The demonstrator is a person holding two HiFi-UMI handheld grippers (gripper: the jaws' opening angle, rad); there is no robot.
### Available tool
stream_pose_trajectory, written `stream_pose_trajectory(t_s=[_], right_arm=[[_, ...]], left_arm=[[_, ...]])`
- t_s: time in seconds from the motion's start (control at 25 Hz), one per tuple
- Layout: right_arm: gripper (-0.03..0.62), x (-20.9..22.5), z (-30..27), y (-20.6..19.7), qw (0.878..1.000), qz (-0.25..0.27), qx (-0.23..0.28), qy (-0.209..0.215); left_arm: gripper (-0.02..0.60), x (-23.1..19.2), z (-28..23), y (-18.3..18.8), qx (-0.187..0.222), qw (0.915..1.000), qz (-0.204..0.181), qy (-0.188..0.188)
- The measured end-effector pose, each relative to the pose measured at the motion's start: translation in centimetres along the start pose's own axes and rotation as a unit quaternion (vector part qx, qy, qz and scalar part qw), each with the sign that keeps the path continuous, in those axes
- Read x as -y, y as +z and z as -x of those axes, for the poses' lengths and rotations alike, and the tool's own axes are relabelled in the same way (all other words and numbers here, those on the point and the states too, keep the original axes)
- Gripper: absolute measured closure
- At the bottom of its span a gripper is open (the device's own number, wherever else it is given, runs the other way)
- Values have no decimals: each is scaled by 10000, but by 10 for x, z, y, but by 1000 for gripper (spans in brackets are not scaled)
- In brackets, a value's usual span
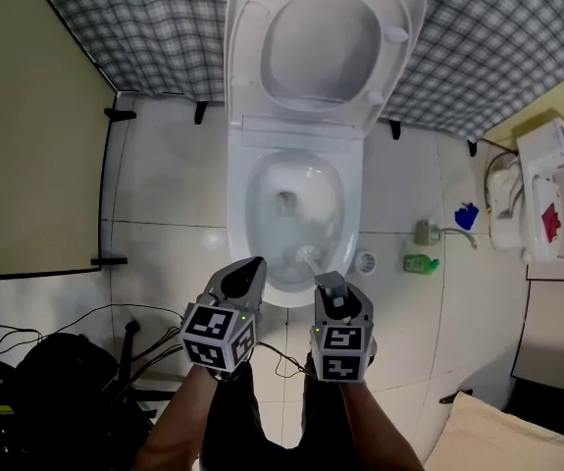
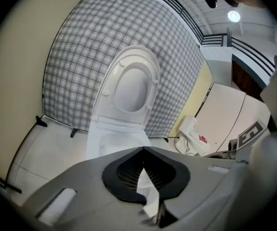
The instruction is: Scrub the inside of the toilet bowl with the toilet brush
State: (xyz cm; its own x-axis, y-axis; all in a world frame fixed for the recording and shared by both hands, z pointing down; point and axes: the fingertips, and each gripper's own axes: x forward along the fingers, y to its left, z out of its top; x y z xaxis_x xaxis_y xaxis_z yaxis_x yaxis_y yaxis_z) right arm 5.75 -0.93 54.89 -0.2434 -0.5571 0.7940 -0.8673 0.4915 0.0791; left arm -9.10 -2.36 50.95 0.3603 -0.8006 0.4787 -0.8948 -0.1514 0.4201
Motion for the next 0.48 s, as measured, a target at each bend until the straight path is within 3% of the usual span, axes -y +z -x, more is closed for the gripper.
stream_pose_trajectory(t_s=[0.24,0.48], right_arm=[[391,-26,-9,-5,9990,104,-138,410],[391,-32,-40,-1,9983,268,-126,508]], left_arm=[[571,-3,3,-5,-38,10000,17,42],[571,-12,2,-10,-64,9999,35,112]])
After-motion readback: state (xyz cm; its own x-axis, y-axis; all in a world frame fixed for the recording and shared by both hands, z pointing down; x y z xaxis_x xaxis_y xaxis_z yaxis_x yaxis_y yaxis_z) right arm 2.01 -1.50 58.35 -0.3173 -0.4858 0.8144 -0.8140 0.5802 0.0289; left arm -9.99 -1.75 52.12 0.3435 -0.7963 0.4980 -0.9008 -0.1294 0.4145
